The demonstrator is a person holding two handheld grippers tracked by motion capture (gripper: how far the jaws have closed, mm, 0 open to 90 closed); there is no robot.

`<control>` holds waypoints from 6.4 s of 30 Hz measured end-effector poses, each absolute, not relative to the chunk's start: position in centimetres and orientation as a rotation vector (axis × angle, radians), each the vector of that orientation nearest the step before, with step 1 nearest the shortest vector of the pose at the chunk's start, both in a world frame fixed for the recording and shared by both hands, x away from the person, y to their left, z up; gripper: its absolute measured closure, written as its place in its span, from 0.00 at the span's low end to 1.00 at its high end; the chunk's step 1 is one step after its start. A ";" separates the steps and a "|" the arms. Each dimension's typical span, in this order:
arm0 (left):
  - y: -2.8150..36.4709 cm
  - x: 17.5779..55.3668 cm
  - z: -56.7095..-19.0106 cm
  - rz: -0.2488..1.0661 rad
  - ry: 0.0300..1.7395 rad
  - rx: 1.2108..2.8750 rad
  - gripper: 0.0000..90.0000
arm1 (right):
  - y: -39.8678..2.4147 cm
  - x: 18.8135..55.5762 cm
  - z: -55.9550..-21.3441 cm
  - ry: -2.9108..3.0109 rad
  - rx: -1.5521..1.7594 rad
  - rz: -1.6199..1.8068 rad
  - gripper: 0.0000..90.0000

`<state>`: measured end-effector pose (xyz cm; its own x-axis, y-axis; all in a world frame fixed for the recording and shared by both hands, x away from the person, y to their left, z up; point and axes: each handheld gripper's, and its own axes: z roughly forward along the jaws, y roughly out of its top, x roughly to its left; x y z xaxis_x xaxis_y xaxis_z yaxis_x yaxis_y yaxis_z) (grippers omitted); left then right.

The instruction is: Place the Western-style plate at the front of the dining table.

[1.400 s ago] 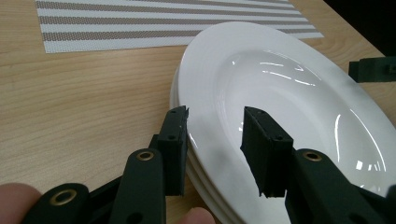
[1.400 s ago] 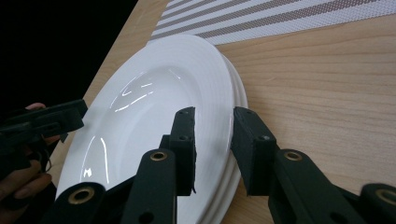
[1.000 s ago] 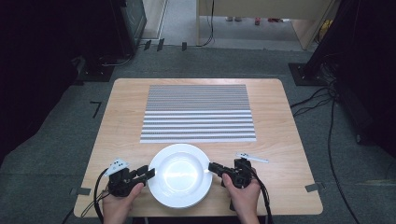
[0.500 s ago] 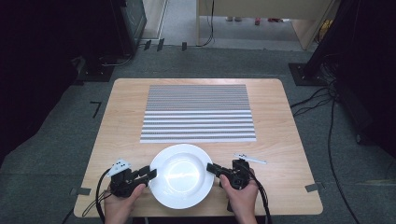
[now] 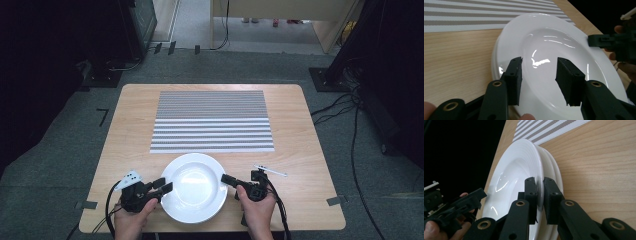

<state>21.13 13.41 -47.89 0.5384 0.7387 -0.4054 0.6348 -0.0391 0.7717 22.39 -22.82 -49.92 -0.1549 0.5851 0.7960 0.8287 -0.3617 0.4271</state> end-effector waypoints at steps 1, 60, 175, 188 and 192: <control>13.5 21.1 -48.0 0.140 1.165 1.732 0.61 | -22.9 22.4 -49.9 -1.602 -1.871 -1.523 0.94; 12.5 22.4 -49.2 0.047 1.231 1.647 0.60 | -24.6 22.1 -49.6 -1.594 -1.754 -1.720 0.96; 11.7 23.5 -49.7 -0.225 1.198 1.532 0.83 | -28.6 22.9 -49.9 -1.314 -1.794 -1.636 0.99; 11.2 23.7 -49.7 -0.186 1.195 1.619 0.76 | -28.3 23.4 -49.9 -1.309 -1.811 -1.608 0.99; 10.3 23.5 -49.3 -0.112 1.191 1.726 0.71 | -28.0 23.5 -49.5 -1.341 -1.812 -1.607 0.98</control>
<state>23.53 10.29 -49.33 0.5114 0.6556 -0.5556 0.7478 -0.0208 0.6636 23.52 -27.99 -49.51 -0.1039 0.4002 0.9105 0.8239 -0.4781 0.3042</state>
